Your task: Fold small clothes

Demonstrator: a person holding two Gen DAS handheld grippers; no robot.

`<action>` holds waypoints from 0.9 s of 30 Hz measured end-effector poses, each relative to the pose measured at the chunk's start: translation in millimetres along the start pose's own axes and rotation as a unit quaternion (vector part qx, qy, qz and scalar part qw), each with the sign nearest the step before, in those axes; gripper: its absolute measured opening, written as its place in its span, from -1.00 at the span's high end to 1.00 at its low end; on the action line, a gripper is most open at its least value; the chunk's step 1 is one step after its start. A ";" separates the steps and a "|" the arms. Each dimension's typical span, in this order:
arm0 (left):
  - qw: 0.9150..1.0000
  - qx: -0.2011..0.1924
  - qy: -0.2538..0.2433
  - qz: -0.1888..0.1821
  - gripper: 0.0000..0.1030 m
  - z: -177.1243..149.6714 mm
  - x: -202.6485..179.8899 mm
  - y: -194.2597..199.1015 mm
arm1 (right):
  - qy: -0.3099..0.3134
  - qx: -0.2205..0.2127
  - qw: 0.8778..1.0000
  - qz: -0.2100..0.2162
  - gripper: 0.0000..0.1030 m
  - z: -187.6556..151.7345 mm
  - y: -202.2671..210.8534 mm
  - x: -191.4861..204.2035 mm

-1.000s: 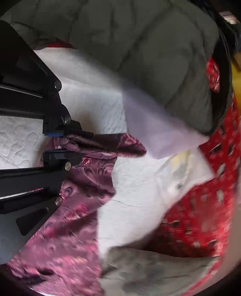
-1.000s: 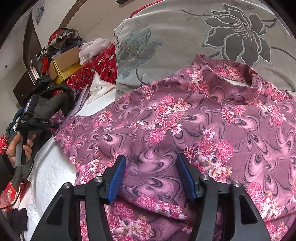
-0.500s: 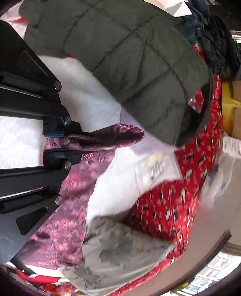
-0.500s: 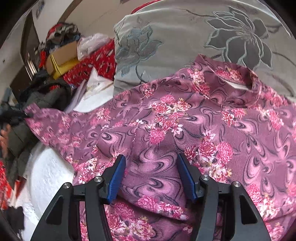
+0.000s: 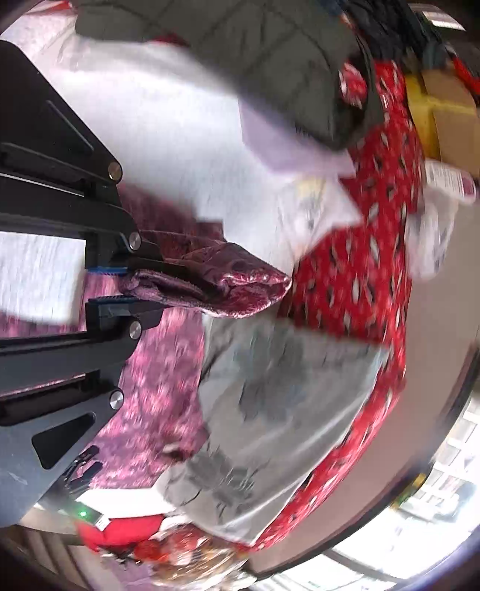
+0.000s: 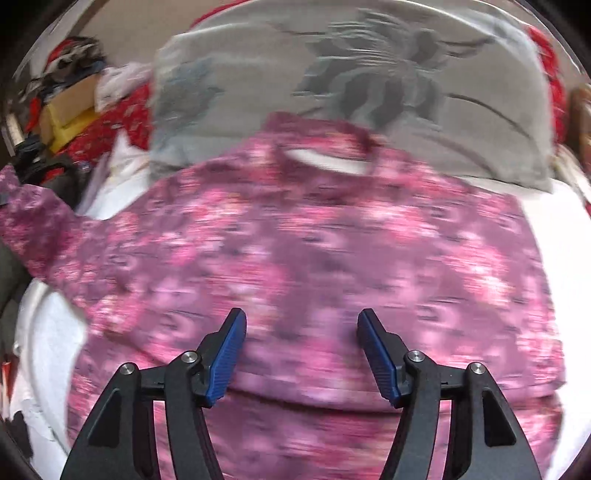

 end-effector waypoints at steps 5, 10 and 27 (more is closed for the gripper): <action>0.999 0.009 -0.030 -0.037 0.89 -11.3 -63.5 0.3 | -0.007 -0.010 0.998 -0.060 -0.41 -8.5 17.7 -56.3; 0.996 0.025 -0.055 -0.062 0.89 -25.1 -123.7 -7.4 | -0.003 -0.011 0.998 -0.058 -0.61 -26.7 16.7 -82.3; 0.981 0.157 -0.107 -0.042 0.88 -117.2 -255.1 -109.3 | 0.009 -0.017 1.000 -0.017 -0.99 -34.0 11.5 -83.4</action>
Point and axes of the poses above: each gripper's, at about its wrist camera, not at the fingertips, and y roughly against the way its jaws point, x to its left, z to its top, the point moved 2 cm from there along -y, roughly the way its jaws point, and after that the axes turned 6 degrees about z, right-handed, at the moved point
